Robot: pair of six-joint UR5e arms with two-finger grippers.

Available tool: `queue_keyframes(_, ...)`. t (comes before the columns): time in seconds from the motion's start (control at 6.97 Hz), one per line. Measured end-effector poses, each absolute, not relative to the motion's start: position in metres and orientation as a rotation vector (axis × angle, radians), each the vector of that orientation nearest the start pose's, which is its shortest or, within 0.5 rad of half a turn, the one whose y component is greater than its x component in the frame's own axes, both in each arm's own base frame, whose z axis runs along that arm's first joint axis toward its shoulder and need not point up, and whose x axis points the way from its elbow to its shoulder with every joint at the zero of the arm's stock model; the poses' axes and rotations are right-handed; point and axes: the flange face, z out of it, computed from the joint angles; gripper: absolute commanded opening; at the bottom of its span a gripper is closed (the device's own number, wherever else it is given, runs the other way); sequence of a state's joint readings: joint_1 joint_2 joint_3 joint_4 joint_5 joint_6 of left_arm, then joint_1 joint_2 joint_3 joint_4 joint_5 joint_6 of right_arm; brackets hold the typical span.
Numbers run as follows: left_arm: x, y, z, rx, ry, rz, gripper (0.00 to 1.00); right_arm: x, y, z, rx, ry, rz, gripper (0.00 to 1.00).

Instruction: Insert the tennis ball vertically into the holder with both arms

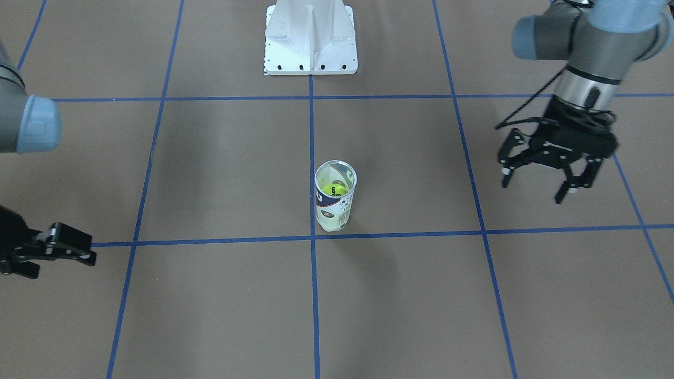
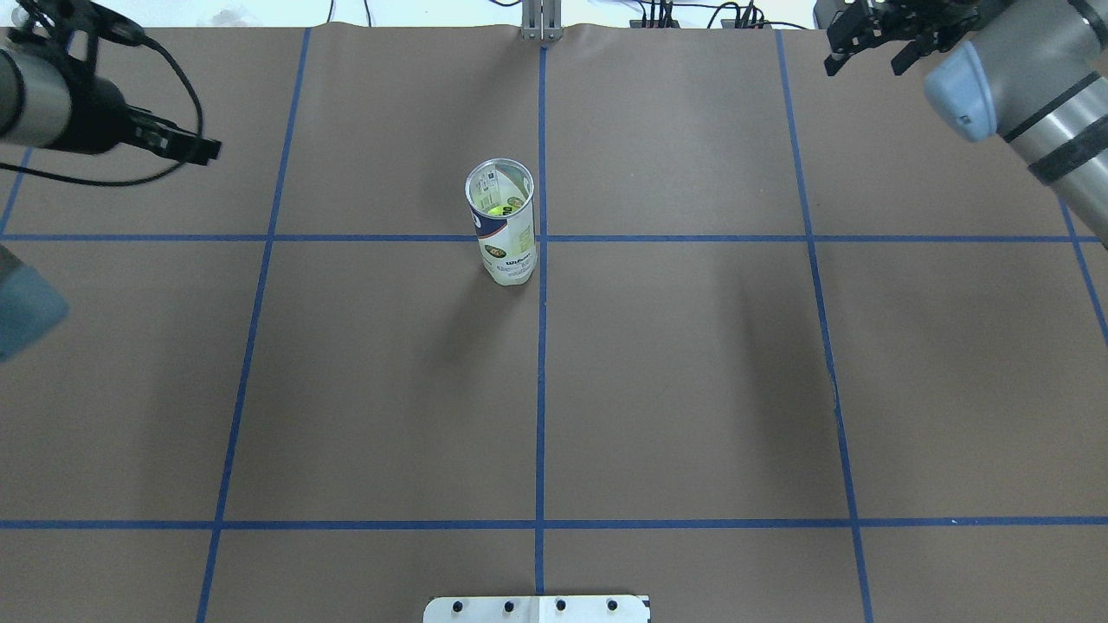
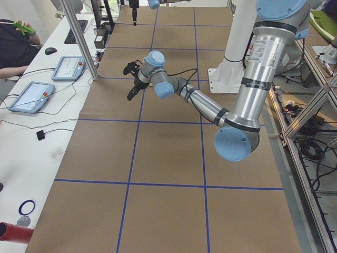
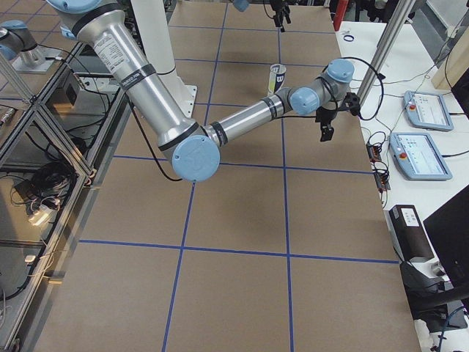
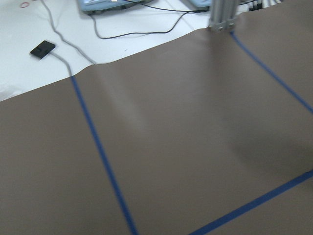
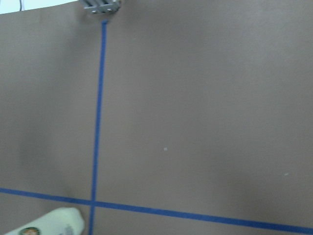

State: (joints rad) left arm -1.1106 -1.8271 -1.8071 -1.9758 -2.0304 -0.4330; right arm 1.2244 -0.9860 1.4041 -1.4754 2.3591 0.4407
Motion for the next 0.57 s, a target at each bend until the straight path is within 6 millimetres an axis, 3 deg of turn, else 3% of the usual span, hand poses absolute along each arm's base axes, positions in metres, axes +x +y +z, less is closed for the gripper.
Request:
queue_keyframes(0.14,0.122,-0.590,0.405,0.547,0.750,0.288,1.00,-0.158,-0.689,0.406,0.150,-0.877,-0.128,1.00)
queue_keyframes(0.29,0.090,-0.604,0.446,0.502,0.734,0.330,1.00,-0.141,-0.682,0.436,0.135,-0.868,-0.127,1.00)
queue_keyframes(0.43,0.073,-0.611,0.478,0.465,0.721,0.344,1.00,-0.132,-0.673,0.459,0.118,-0.861,-0.123,1.00)
queue_keyframes(0.57,0.054,-0.614,0.498,0.440,0.709,0.324,1.00,-0.126,-0.667,0.477,0.104,-0.851,-0.119,1.00)
